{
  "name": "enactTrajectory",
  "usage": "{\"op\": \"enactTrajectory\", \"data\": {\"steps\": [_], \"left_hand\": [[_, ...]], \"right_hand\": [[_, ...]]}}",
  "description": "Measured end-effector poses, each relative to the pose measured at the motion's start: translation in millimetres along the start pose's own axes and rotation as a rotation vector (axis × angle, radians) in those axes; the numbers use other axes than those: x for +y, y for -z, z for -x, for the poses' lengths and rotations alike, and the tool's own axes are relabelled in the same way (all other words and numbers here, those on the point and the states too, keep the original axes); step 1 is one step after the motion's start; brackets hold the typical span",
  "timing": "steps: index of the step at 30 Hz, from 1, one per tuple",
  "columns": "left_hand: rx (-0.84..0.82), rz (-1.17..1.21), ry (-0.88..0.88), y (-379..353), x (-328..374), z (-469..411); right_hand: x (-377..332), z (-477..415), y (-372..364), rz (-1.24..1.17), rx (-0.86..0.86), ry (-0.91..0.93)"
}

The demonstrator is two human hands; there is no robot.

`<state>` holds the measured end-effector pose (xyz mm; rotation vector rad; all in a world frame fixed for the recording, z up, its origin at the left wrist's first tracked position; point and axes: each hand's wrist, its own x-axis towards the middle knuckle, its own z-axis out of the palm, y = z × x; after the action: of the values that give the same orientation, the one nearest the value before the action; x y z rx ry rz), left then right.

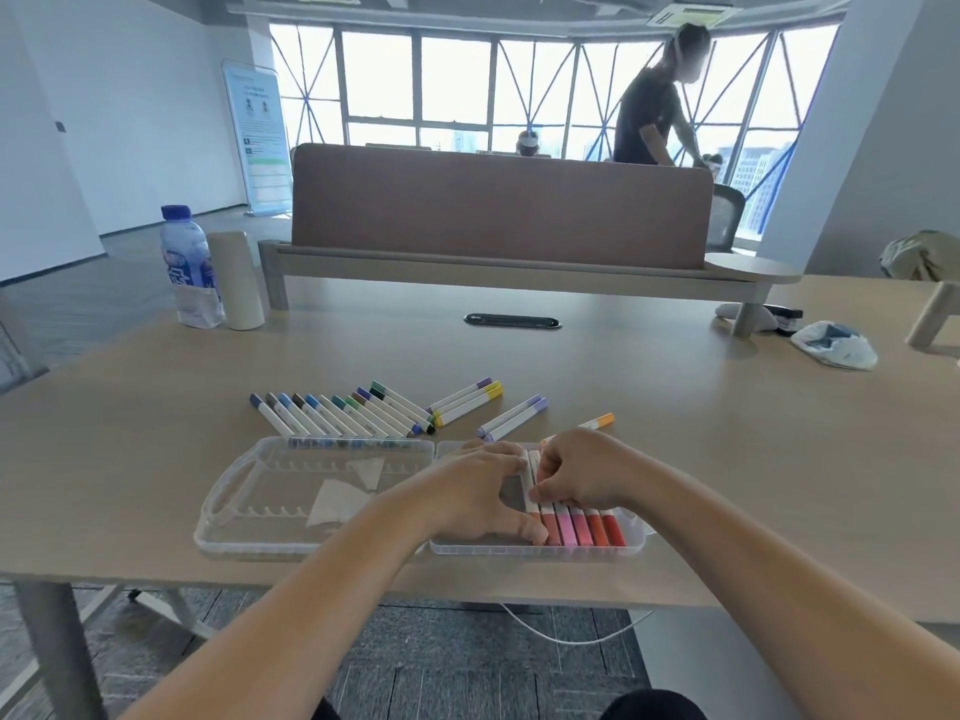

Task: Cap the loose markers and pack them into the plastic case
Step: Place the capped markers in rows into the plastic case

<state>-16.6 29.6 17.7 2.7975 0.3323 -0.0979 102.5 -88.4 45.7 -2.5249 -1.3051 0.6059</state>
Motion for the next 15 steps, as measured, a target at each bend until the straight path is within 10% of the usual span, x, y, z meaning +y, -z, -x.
{"op": "enactTrajectory", "data": {"steps": [15], "left_hand": [[0.274,0.33,0.103,38.3,-40.9,-21.4]], "right_hand": [[0.8,-40.0,32.2,0.012,0.118,0.08]]}}
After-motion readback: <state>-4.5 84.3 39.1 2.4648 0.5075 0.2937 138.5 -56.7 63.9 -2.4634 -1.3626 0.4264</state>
